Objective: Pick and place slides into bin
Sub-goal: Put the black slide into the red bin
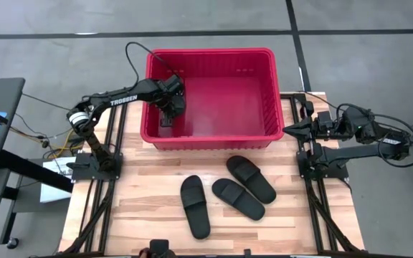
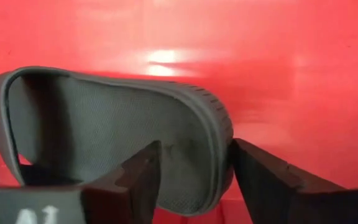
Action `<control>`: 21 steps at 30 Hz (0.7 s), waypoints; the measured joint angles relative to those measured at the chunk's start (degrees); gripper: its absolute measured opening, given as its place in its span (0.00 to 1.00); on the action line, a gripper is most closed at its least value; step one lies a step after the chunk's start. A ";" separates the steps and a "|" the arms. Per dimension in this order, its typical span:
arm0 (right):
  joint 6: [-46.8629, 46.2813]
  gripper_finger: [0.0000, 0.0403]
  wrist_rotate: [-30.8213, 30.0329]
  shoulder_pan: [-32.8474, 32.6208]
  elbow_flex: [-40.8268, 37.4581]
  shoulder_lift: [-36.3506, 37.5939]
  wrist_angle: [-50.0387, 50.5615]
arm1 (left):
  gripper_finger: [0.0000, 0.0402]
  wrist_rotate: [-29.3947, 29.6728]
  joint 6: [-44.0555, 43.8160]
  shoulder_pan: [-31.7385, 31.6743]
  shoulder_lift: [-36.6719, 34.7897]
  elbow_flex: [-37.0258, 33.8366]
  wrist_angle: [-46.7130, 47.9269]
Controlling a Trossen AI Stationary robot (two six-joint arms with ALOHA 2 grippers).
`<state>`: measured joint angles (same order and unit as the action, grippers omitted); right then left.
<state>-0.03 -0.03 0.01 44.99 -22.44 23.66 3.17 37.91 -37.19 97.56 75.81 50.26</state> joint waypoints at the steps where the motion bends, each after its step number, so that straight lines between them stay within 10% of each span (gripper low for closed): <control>1: 0.00 0.00 0.00 0.00 0.00 0.00 0.00 | 0.49 0.13 -0.02 -0.02 0.00 0.00 0.04; 21: 0.00 0.00 0.00 0.00 -0.02 0.00 0.00 | 0.53 0.16 -1.60 -0.04 0.00 0.04 0.11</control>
<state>-0.03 -0.03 0.01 44.97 -22.44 23.66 3.33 36.32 -37.23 97.56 75.85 50.37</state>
